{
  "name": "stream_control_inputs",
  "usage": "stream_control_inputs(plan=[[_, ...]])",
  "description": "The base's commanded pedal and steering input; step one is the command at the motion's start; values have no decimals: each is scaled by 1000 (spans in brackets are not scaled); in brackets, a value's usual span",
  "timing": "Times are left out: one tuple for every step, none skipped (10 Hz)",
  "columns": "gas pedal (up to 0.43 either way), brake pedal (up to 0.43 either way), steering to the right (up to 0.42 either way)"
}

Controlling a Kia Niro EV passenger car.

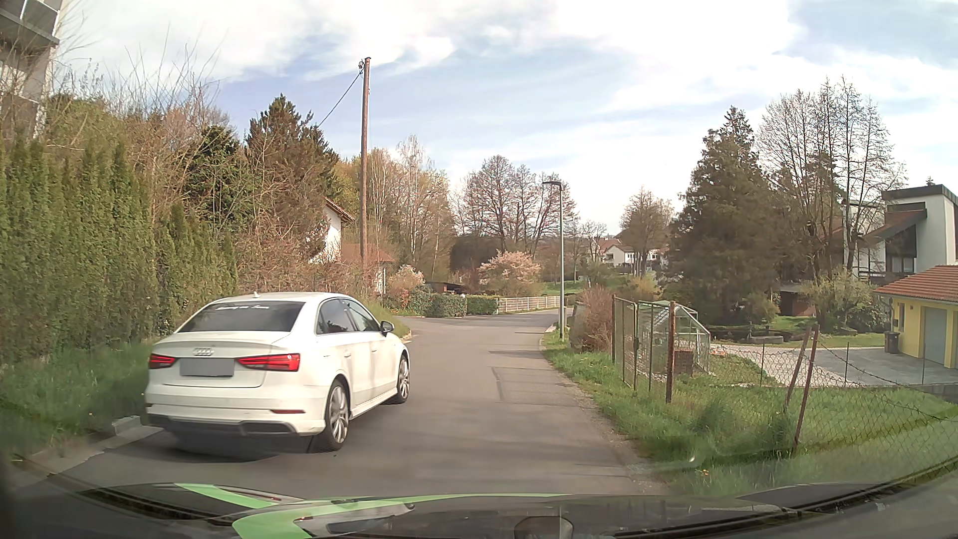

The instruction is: Follow the waypoints while adhering to traffic rules and regulations

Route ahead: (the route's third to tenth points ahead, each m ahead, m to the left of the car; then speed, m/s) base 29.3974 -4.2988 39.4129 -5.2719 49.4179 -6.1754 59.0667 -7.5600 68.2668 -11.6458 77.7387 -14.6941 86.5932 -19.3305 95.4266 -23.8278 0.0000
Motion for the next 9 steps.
stream_control_inputs(plan=[[0,329,-5],[0,329,-5],[0,329,-5],[0,329,-6],[0,329,-6],[0,305,-5],[0,98,-6],[0,0,-11],[0,0,-21]])
